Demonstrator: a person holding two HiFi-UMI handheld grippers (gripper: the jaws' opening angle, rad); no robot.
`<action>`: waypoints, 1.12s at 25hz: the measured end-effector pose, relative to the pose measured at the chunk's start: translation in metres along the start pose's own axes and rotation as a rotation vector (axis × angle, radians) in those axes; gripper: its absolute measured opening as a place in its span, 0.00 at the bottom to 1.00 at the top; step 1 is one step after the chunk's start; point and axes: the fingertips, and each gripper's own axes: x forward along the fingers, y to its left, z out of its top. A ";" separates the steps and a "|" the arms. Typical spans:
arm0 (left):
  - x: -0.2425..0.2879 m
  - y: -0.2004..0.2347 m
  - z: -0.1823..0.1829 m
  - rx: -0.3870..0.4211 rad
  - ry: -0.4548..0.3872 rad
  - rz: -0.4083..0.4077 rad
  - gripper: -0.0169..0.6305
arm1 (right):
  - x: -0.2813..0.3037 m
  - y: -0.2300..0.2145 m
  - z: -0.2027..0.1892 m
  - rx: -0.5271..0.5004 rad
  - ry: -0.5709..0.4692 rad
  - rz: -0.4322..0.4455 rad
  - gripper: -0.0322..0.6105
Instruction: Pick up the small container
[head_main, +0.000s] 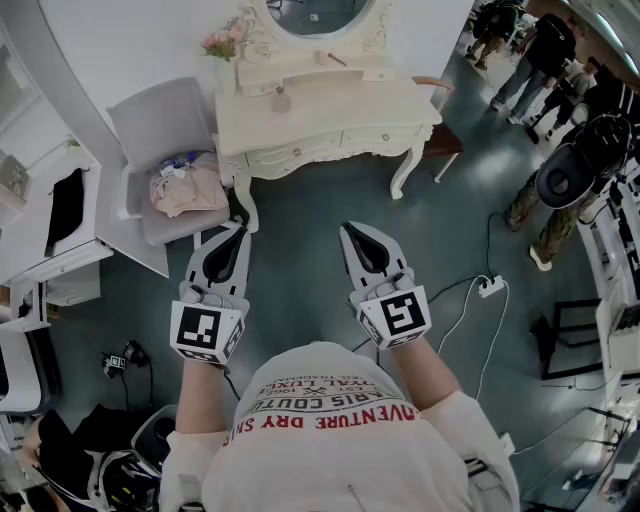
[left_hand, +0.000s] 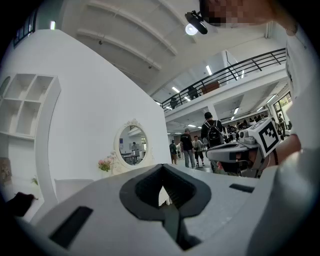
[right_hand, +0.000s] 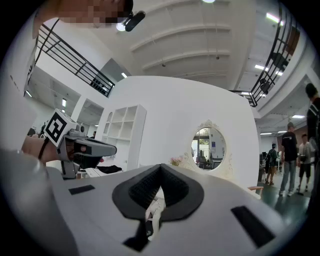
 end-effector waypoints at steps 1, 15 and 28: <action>0.002 -0.001 0.000 -0.001 -0.003 0.000 0.04 | 0.000 -0.002 0.000 -0.003 0.000 0.001 0.05; 0.044 -0.008 -0.008 -0.016 -0.006 -0.003 0.04 | 0.013 -0.028 -0.014 0.004 0.009 0.029 0.05; 0.126 0.005 -0.048 -0.066 0.062 -0.015 0.04 | 0.066 -0.093 -0.064 0.056 0.073 0.052 0.05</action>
